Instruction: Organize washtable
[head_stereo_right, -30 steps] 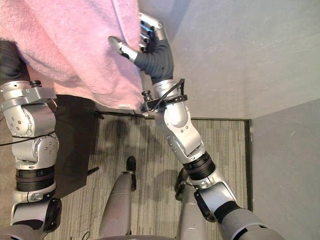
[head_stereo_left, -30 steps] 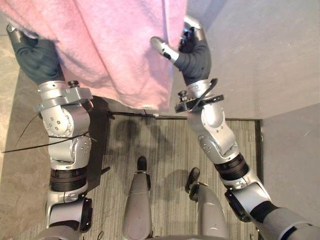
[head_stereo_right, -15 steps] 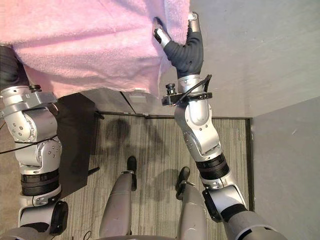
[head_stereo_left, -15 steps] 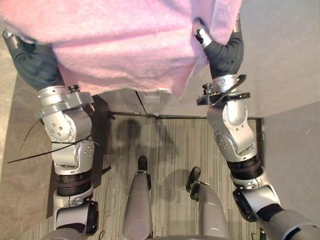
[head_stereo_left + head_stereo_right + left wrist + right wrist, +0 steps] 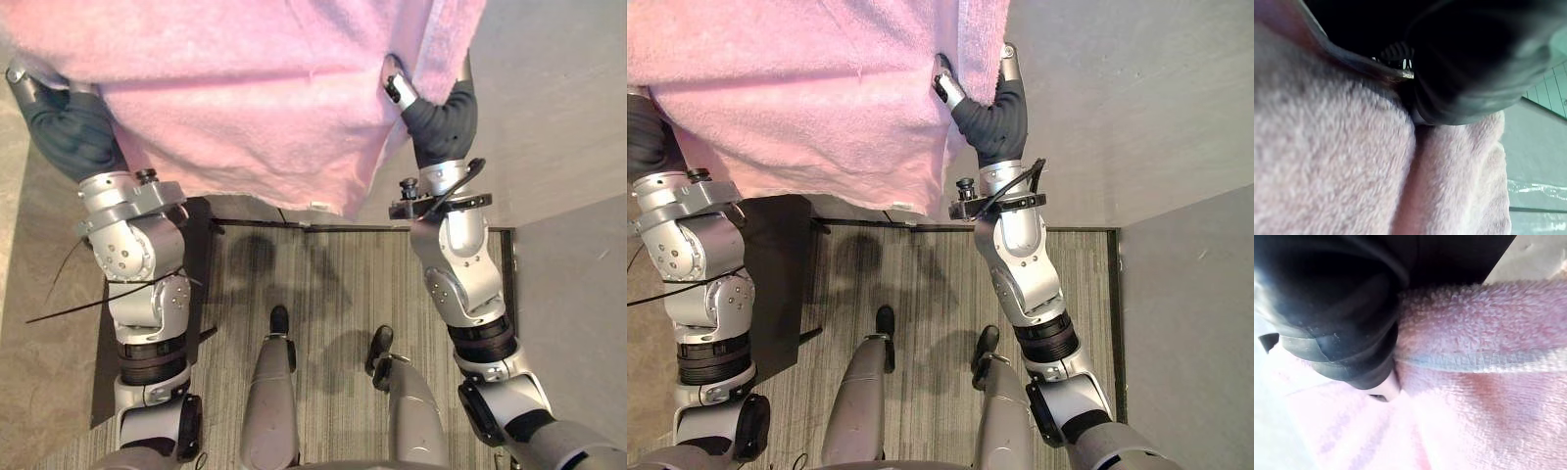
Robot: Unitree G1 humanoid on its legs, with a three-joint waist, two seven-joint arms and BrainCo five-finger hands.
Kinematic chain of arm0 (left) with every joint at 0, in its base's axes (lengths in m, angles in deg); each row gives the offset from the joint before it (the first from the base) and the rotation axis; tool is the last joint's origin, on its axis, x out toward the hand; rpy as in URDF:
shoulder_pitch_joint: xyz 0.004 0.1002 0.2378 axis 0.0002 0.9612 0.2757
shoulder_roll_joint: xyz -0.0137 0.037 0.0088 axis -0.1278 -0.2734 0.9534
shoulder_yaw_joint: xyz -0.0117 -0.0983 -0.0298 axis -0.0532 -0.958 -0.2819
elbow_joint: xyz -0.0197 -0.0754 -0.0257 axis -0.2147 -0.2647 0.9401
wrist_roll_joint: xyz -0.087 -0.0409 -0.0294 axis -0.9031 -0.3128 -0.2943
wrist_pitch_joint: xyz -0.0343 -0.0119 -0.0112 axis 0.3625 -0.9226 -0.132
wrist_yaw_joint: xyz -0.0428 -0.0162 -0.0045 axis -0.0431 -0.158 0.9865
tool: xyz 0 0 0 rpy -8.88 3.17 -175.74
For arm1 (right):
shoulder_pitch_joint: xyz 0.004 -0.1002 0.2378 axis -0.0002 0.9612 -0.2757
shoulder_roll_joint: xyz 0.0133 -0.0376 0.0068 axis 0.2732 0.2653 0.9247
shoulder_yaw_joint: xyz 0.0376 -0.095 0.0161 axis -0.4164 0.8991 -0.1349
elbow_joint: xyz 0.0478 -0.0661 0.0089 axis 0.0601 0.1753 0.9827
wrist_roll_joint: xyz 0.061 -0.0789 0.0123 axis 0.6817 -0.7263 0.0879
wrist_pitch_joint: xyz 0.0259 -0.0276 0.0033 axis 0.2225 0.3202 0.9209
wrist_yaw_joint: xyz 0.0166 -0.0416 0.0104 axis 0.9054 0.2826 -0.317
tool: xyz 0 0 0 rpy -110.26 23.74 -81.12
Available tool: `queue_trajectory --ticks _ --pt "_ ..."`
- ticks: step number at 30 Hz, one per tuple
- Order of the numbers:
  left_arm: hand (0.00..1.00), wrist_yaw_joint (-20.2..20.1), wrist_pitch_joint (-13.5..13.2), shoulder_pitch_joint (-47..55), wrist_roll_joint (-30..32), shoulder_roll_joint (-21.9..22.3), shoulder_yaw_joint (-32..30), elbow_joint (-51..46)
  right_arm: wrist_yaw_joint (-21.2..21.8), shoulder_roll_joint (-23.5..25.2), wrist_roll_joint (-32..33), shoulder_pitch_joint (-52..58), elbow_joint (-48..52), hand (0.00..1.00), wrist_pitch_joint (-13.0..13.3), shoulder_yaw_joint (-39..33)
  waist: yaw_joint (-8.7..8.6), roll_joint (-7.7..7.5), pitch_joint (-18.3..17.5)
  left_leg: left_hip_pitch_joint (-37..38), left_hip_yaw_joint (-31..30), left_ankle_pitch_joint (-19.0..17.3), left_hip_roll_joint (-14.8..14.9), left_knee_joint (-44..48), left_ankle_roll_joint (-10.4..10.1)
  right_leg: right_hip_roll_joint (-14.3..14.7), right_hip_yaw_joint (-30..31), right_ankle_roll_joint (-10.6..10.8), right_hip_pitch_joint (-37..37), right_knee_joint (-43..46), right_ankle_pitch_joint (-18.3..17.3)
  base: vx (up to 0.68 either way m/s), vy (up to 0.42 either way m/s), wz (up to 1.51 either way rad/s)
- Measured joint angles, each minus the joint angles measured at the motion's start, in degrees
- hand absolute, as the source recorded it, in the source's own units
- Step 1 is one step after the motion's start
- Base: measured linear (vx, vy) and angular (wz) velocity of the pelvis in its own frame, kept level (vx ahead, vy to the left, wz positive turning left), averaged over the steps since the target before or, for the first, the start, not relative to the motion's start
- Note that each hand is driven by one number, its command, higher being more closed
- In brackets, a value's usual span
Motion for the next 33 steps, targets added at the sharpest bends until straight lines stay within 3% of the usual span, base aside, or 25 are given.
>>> queue_trajectory --ticks 8,14,21,26,31,33 --pt "0.0 1.3 0.0 3.9 0.1 0.6 -3.1 -0.2 1.6 -0.1 0.4 4.3 -0.1 0.0 0.0 -1.9 -0.03 -0.02 0.0 0.0 0.0 -0.2 0.1 0.6 0.1 -0.1 0.0 -0.2 -0.1 1.1 -0.6 0.0 0.0 0.0" --pt "0.0 0.6 0.2 10.2 1.8 3.5 -4.3 -2.0 4.0 -0.1 0.4 9.5 -0.1 0.0 -0.3 -1.8 0.02 0.01 -0.6 0.0 -0.1 -0.1 0.1 0.7 0.1 -0.1 0.0 -0.2 -0.1 1.4 -0.6 0.0 0.0 0.0" --pt "0.0 -6.1 2.9 29.6 5.6 10.9 -4.2 -4.6 10.4 0.1 -1.9 27.0 -0.2 0.0 -3.6 -0.9 0.08 -0.08 -2.3 3.7 -0.3 -0.7 0.2 0.4 -0.3 -0.2 -0.2 -0.2 3.4 1.9 -2.2 0.0 -0.014 0.03" --pt "0.0 -10.6 4.5 38.9 7.2 13.3 -2.1 -4.6 15.5 0.4 -4.7 36.1 -1.4 0.0 -3.9 1.6 0.11 -0.06 -3.4 7.1 -0.4 -1.5 0.1 -0.7 -0.4 -0.2 -0.6 0.2 6.9 1.2 -3.2 -0.02 -0.003 0.03" --pt "0.0 -15.4 5.3 46.4 9.6 13.2 2.4 -2.4 18.6 1.7 -6.9 42.4 -5.0 0.0 -4.5 4.2 0.13 0.58 -5.8 11.3 -0.6 -1.3 -0.1 -2.6 -0.1 -0.3 -1.7 0.3 11.8 -1.0 -3.2 0.04 0.003 0.09" --pt "0.0 -20.6 7.3 52.3 7.4 10.2 8.1 -1.8 21.5 1.7 -7.3 45.0 -5.0 0.0 -5.9 6.6 -0.01 0.97 -6.6 14.0 -0.5 -1.3 -0.3 -4.0 -0.1 -0.3 -2.1 0.5 14.6 -2.5 -3.2 0.08 0.003 0.06"
